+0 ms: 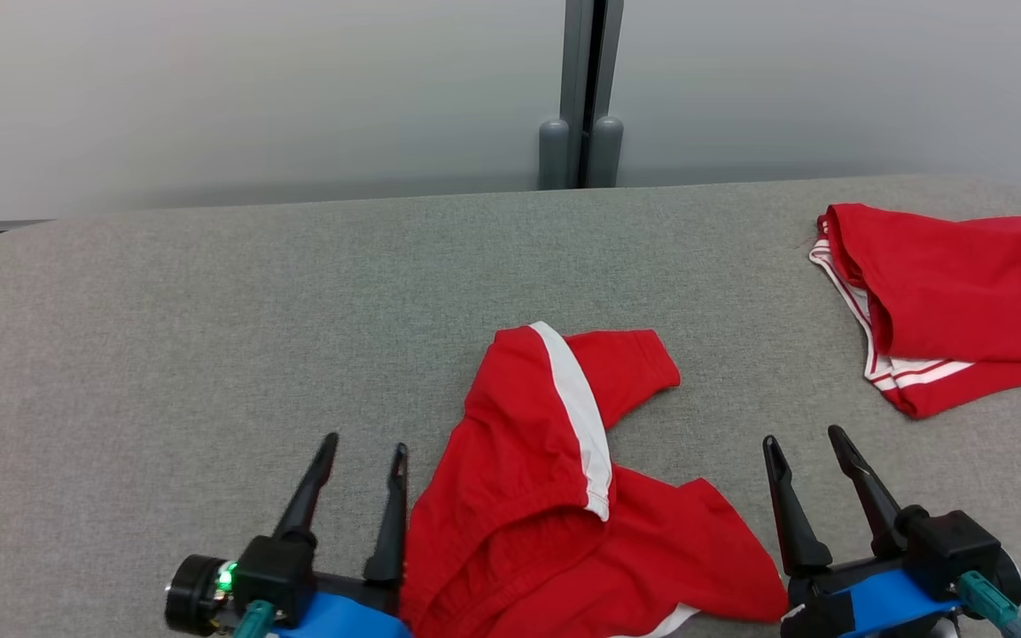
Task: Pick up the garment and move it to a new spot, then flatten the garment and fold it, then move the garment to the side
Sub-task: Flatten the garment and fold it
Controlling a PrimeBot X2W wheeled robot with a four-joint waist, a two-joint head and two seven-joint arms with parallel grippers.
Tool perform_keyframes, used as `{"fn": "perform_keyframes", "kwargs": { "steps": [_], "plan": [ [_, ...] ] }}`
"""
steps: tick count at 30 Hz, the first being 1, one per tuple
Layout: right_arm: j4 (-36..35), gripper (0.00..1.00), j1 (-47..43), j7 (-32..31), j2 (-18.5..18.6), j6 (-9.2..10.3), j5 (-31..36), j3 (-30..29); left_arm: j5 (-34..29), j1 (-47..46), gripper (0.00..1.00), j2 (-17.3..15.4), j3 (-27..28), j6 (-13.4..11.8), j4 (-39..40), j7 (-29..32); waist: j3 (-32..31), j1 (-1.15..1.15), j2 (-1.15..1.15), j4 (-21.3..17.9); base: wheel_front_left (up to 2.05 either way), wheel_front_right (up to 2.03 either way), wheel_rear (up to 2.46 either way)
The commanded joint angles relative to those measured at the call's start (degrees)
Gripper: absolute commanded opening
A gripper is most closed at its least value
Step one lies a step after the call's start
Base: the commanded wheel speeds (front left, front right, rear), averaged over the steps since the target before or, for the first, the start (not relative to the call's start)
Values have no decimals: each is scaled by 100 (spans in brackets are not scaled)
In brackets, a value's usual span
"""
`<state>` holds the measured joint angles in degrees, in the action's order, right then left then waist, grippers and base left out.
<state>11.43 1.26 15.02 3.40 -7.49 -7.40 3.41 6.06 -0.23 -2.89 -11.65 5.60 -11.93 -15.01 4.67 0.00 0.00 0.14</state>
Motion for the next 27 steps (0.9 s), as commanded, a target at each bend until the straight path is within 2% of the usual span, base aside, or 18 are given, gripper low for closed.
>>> {"fn": "perform_keyframes", "kwargs": {
  "steps": [1,6,17,27],
  "plan": [
    [-10,100,95,17,-14,-1,31,-8,24,-108,100,1,-107,34,-34,-22,13,0,0,-19,0,0,0],
    [-17,100,148,18,-20,-1,17,-9,49,-298,100,-1,-869,156,-310,-22,72,0,0,-134,0,0,0],
    [-81,100,220,18,-32,-1,-39,-46,243,-699,100,-69,-2252,204,-1163,-19,283,0,0,-440,0,0,0],
    [-123,100,355,18,-37,-1,-50,-42,667,-1135,100,-93,-2615,206,-1866,-19,534,0,0,-660,0,0,0]
  ]
}}
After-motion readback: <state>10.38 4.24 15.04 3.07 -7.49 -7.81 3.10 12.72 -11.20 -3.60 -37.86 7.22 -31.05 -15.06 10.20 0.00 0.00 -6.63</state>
